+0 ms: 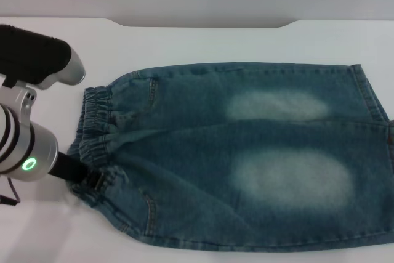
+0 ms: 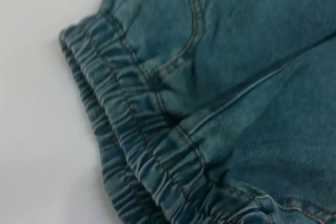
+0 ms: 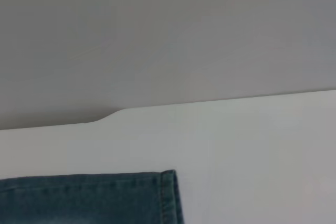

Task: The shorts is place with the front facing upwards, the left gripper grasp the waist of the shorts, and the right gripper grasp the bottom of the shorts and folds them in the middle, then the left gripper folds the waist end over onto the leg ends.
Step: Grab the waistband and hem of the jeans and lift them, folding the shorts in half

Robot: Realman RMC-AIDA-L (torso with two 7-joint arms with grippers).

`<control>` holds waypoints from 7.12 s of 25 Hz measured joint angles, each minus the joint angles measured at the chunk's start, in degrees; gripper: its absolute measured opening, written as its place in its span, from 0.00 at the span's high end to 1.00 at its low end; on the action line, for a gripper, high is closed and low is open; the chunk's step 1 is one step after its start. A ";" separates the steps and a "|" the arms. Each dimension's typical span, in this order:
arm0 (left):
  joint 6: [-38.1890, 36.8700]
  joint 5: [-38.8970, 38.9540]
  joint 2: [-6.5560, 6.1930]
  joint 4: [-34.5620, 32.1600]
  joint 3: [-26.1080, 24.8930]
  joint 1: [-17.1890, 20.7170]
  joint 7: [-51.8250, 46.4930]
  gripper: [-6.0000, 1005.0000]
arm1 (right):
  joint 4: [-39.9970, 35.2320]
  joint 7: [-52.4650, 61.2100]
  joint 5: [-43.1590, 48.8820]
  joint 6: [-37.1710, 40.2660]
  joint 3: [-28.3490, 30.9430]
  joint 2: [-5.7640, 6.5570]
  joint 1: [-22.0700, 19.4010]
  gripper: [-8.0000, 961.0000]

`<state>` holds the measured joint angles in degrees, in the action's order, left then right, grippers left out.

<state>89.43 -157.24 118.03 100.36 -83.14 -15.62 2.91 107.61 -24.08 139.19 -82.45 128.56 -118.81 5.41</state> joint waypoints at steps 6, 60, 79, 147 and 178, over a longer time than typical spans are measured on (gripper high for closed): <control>0.07 0.00 -0.04 1.04 -0.05 -0.18 0.10 0.84 | 0.06 1.89 -0.71 -2.99 -1.16 -0.10 -0.03 0.20; -2.42 -0.19 -0.08 -6.17 -0.15 -7.60 2.61 0.91 | -7.85 13.86 -4.56 -9.29 -11.73 -0.50 -12.09 0.20; -2.40 0.08 -0.08 -6.14 0.17 -7.67 2.69 0.91 | -10.90 13.02 -4.83 -7.54 -13.45 -0.37 -11.57 0.20; -11.04 -0.04 -0.17 -4.13 -6.13 -4.74 6.32 0.91 | -4.12 2.90 -7.67 -6.58 -3.37 -0.02 -3.76 0.99; -12.91 0.55 -0.10 -5.77 -9.02 -8.47 9.22 0.91 | -13.43 9.26 -5.16 -13.98 -4.00 0.08 -4.12 0.58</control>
<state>76.52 -156.69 117.93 94.59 -92.16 -24.09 12.12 94.18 -14.82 134.03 -96.43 124.56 -118.73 1.30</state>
